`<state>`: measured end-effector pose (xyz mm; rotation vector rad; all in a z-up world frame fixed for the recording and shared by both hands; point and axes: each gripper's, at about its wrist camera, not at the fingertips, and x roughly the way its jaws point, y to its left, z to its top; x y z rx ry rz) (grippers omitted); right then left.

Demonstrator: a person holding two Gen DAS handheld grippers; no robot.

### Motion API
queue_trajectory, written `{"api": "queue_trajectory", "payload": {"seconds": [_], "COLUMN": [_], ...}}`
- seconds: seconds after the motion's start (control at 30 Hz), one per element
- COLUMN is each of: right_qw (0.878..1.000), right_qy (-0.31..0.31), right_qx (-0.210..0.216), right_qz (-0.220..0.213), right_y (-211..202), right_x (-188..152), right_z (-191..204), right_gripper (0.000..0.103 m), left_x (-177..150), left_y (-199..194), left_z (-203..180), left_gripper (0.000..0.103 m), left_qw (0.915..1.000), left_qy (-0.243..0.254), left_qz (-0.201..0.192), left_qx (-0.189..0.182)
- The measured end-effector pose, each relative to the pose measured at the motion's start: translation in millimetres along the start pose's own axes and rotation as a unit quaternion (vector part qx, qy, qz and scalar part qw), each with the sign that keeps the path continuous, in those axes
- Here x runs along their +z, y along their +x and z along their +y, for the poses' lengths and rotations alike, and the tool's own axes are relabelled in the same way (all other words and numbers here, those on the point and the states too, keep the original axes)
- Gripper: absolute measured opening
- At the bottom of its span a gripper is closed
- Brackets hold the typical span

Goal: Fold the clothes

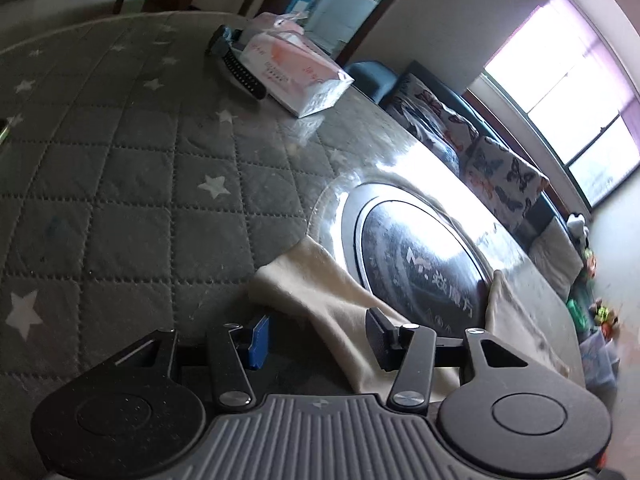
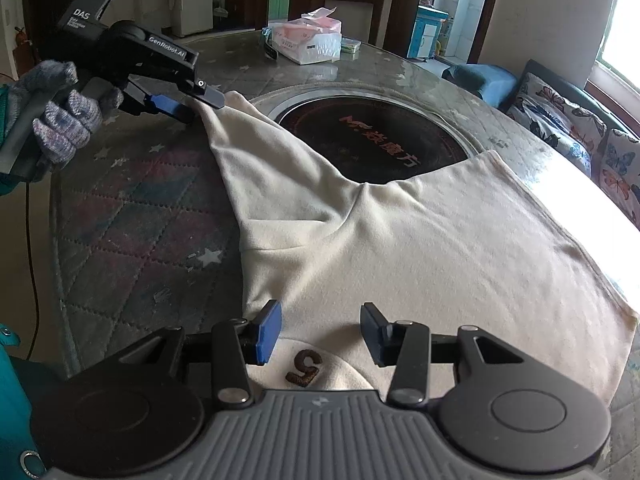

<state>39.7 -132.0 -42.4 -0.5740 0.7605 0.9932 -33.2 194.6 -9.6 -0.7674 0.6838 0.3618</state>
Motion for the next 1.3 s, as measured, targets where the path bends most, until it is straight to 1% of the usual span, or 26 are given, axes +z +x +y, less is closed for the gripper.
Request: {"api": "queue_trajectory", "payload": {"seconds": [0.03,0.07,0.1,0.13,0.2,0.3,0.37,0.4,0.47,0.57,0.73,0.87,0.9,0.93,0.97,1.0,1.03,1.07,1.1,1.17,1.2,1.23,1.3], "right_qw": [1.0,1.0,1.0,1.0,1.0,1.0,1.0,1.0,1.0,1.0,0.999,0.998,0.998,0.998,0.998,0.997,0.997,0.996,0.997,0.997,0.997,0.997,0.997], "right_qy": [-0.002,-0.004,-0.007,-0.012,-0.015,-0.014,-0.017,-0.021,-0.029,-0.028,-0.023,-0.033,-0.036,-0.04,-0.043,-0.046,-0.049,-0.05,-0.05,-0.05,-0.049,-0.048,-0.045], "right_qx": [-0.001,-0.002,-0.003,-0.005,-0.006,-0.004,-0.004,-0.004,-0.004,0.0,0.018,0.041,0.045,0.048,0.052,0.056,0.06,0.064,0.064,0.062,0.061,0.06,0.058], "right_qz": [-0.001,-0.002,-0.003,-0.004,-0.005,-0.004,-0.004,-0.004,-0.004,-0.011,-0.024,-0.02,-0.019,-0.018,-0.016,-0.017,-0.017,-0.018,-0.018,-0.018,-0.018,-0.018,-0.019], "right_y": [0,0,-1,-1,-2,-3,-3,-3,-2,-4,-2,10,12,14,16,16,15,14,14,15,15,14,13], "right_x": [0,0,-1,-1,-2,-3,-3,-2,-1,3,12,17,17,17,18,18,18,19,19,19,18,18,17], "right_z": [0,1,2,3,4,4,4,4,5,3,5,14,17,20,23,25,26,27,27,27,27,26,25], "right_gripper": [0.044,0.044,0.044,0.044,0.044,0.044,0.044,0.044,0.044,0.044,0.044,0.044,0.044,0.044,0.044,0.044,0.044,0.044,0.044,0.044,0.044,0.044,0.044], "left_x": [2,4,6,7,12,21,25,24,23,19,24,27,27,26,26,26,26,27,28,30,31,32,35], "left_y": [2,5,8,10,11,-2,-13,-14,-8,9,23,28,28,28,28,28,28,29,31,35,36,36,33], "left_z": [1,2,2,2,-2,-18,-31,-35,-38,-34,-17,-9,-8,-8,-9,-9,-9,-10,-10,-11,-11,-13,-18], "left_gripper": [0.029,0.023,0.013,0.006,0.004,0.003,0.003,0.003,0.003,0.003,0.005,0.009,0.011,0.018,0.022,0.03,0.033,0.033,0.03,0.028,0.016,0.01,0.006], "left_qw": [1.0,0.9999,0.9999,0.9999,0.9998,0.9965,0.9899,0.9871,0.9856,0.9881,0.9941,0.9961,0.9962,0.9964,0.9966,0.9966,0.9966,0.9966,0.9967,0.9967,0.9966,0.9965,0.9954], "left_qy": [-0.007,-0.014,-0.016,-0.014,0.002,0.048,0.088,0.105,0.121,0.123,0.086,0.073,0.072,0.07,0.068,0.068,0.067,0.066,0.065,0.064,0.064,0.066,0.075], "left_qz": [0.001,0.001,-0.001,-0.004,-0.018,-0.068,-0.11,-0.121,-0.118,-0.092,-0.066,-0.05,-0.048,-0.046,-0.046,-0.047,-0.048,-0.049,-0.049,-0.05,-0.05,-0.051,-0.059], "left_qx": [0.002,0.003,0.005,0.008,0.012,-0.001,-0.01,-0.011,-0.008,0.009,0.007,0.007,0.006,0.006,0.006,0.005,0.005,0.006,0.006,0.009,0.009,0.007,-0.004]}}
